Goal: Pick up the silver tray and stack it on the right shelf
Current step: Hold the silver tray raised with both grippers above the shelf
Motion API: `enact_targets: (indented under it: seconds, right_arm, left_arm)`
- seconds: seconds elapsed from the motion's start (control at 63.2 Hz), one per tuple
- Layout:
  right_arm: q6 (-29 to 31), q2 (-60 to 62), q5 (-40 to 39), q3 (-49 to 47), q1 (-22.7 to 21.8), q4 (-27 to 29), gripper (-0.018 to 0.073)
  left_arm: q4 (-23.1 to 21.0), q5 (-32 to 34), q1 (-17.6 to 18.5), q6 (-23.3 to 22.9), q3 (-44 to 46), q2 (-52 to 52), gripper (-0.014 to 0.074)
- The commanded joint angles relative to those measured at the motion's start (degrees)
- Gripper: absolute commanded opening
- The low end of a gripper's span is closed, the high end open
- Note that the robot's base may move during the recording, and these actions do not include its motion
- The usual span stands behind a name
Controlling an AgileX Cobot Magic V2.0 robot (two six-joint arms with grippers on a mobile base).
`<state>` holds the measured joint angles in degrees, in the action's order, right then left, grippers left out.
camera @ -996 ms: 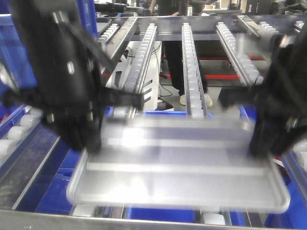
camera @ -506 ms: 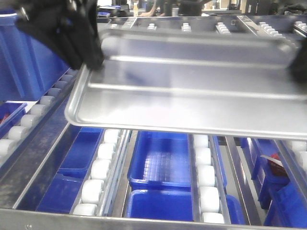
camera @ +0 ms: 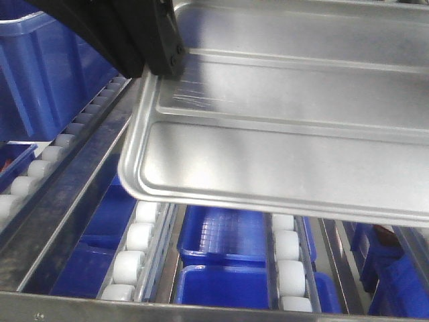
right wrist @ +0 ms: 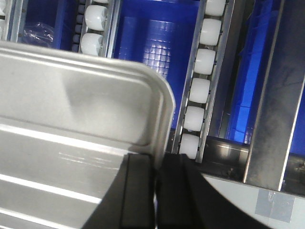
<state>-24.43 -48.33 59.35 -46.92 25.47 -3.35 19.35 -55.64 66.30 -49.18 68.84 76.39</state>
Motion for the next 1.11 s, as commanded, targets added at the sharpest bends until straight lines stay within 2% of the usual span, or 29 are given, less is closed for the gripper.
enact_targets:
  seconds: [0.0, 0.332, 1.091]
  right_arm:
    - [0.9, 0.6, -2.7, -1.4, -0.2, -2.7, 0.0057]
    - [0.9, 0.6, -3.2, -1.4, -0.2, -2.7, 0.0057]
    - [0.9, 0.6, -2.8, -1.4, -0.2, -2.7, 0.0057]
  left_arm:
    - [3.6, -1.0, 0.4, 0.8, 1.6, -1.6, -0.0093]
    - [3.7, -3.0, 0.4, 0.8, 1.6, -1.5, -0.0093]
    - [3.7, -3.0, 0.4, 0.8, 1.6, -1.4, -0.0093]
